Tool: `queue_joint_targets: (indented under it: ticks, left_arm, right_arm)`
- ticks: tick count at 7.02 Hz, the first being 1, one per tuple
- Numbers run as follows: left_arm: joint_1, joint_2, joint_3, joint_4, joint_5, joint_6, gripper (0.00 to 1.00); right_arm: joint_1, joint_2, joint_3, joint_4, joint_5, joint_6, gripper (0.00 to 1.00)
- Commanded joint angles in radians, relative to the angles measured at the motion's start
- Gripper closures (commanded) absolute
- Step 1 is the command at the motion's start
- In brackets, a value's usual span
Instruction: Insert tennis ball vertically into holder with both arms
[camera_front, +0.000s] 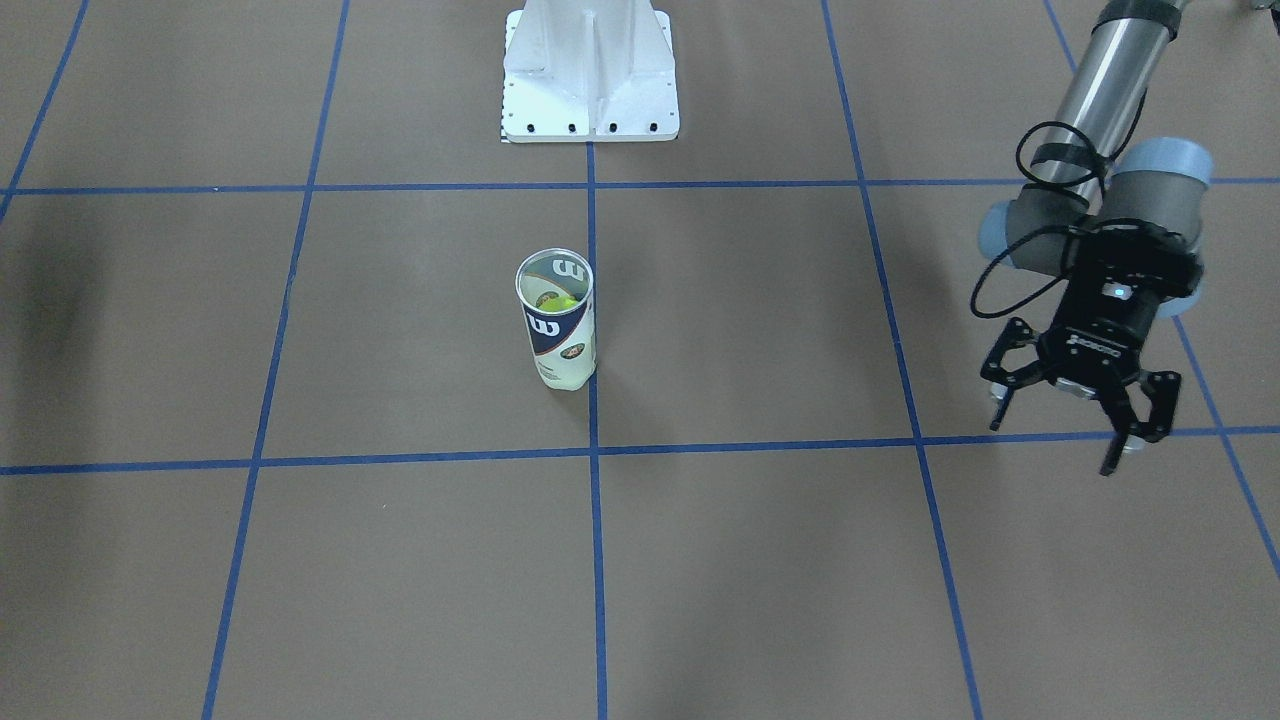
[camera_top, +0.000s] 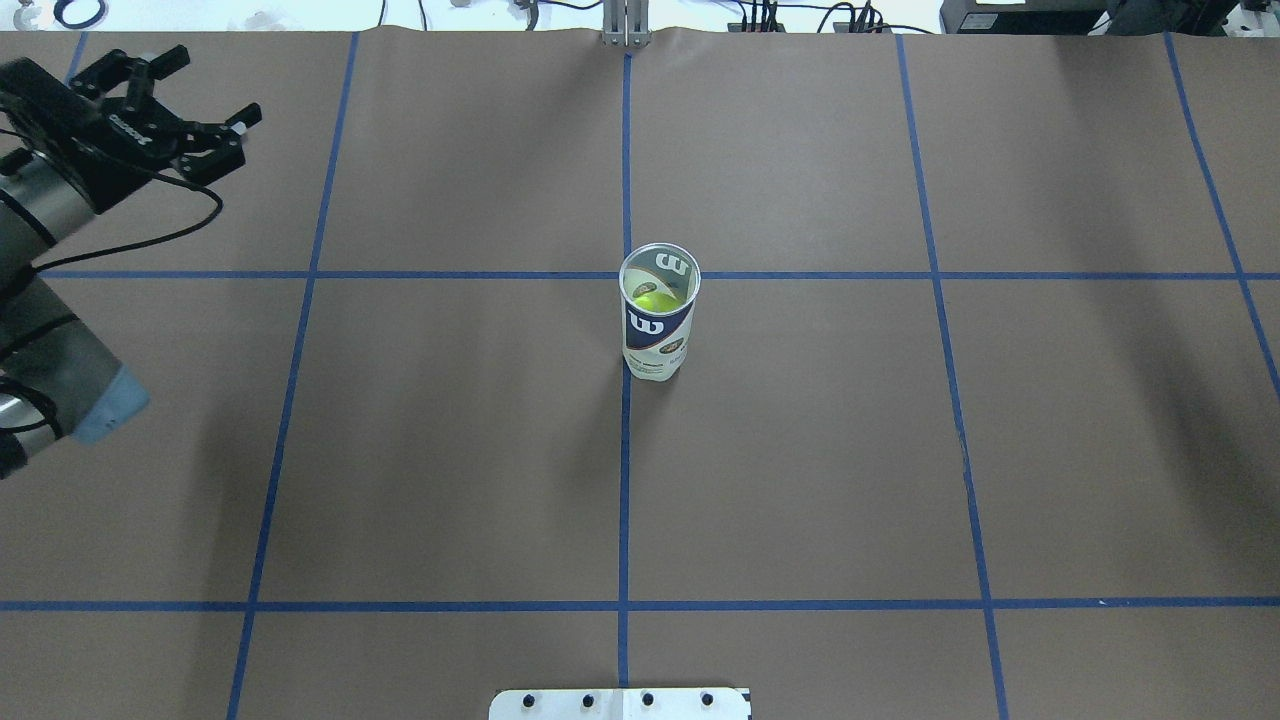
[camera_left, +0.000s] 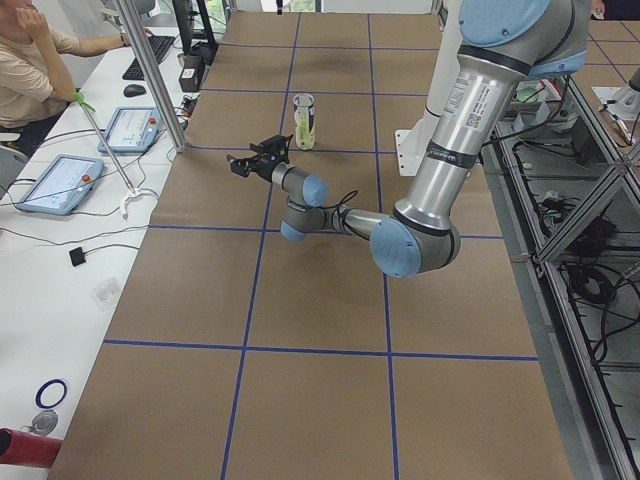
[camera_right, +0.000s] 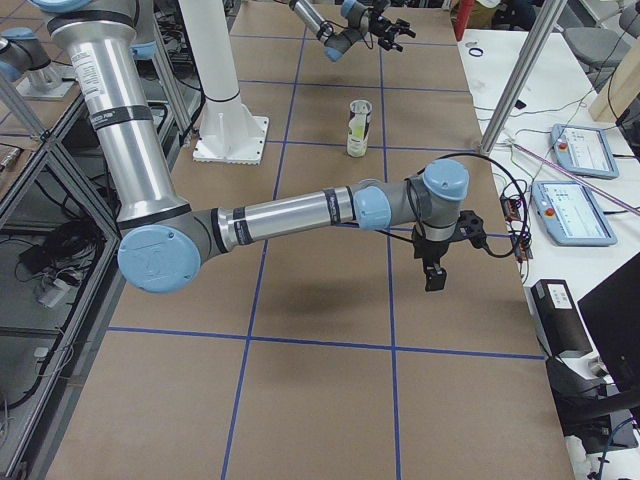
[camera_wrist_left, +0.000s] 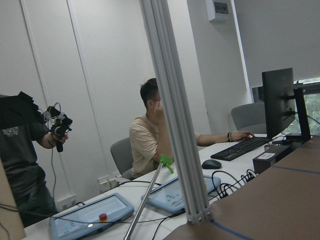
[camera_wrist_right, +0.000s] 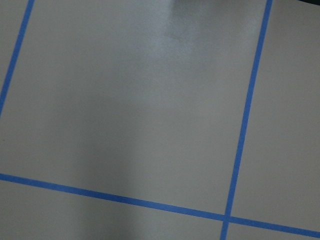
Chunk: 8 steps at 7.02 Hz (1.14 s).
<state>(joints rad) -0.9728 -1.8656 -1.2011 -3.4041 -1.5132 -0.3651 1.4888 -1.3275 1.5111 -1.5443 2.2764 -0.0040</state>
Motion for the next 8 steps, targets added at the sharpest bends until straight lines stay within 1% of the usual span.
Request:
queue_joint_targets:
  ticks: [1,2,3,4,5,6,7,8]
  left_arm:
    - [-0.223,0.069,-0.002,0.159,-0.239,-0.049,0.01]
    - [-0.359,0.062,-0.021,0.351,-0.418,-0.052,0.01]
    - [-0.474,0.039,-0.058,0.546,-0.573,-0.051,0.01]
    - [-0.535,0.017,-0.102,0.722,-0.710,-0.046,0.01]
    - [-0.550,-0.012,-0.185,0.988,-0.743,-0.040,0.01]
    - [-0.540,-0.058,-0.246,1.198,-0.748,-0.023,0.01]
    - [-0.511,-0.084,-0.291,1.371,-0.780,-0.020,0.01]
    - [-0.453,-0.075,-0.336,1.482,-0.780,0.053,0.01]
  right_arm:
    - [0.016,-0.038,-0.006,0.035,0.018,-0.024,0.00]
    - [0.016,-0.050,-0.006,0.052,0.020,-0.022,0.00]
    - [0.016,-0.052,-0.006,0.052,0.031,-0.022,0.00]
    - [0.016,-0.050,-0.005,0.052,0.031,-0.022,0.00]
    - [0.016,-0.050,-0.005,0.052,0.031,-0.022,0.00]
    - [0.016,-0.050,-0.006,0.052,0.031,-0.021,0.00]
    - [0.016,-0.050,-0.006,0.052,0.031,-0.021,0.00]
    - [0.016,-0.047,-0.005,0.052,0.031,-0.017,0.00]
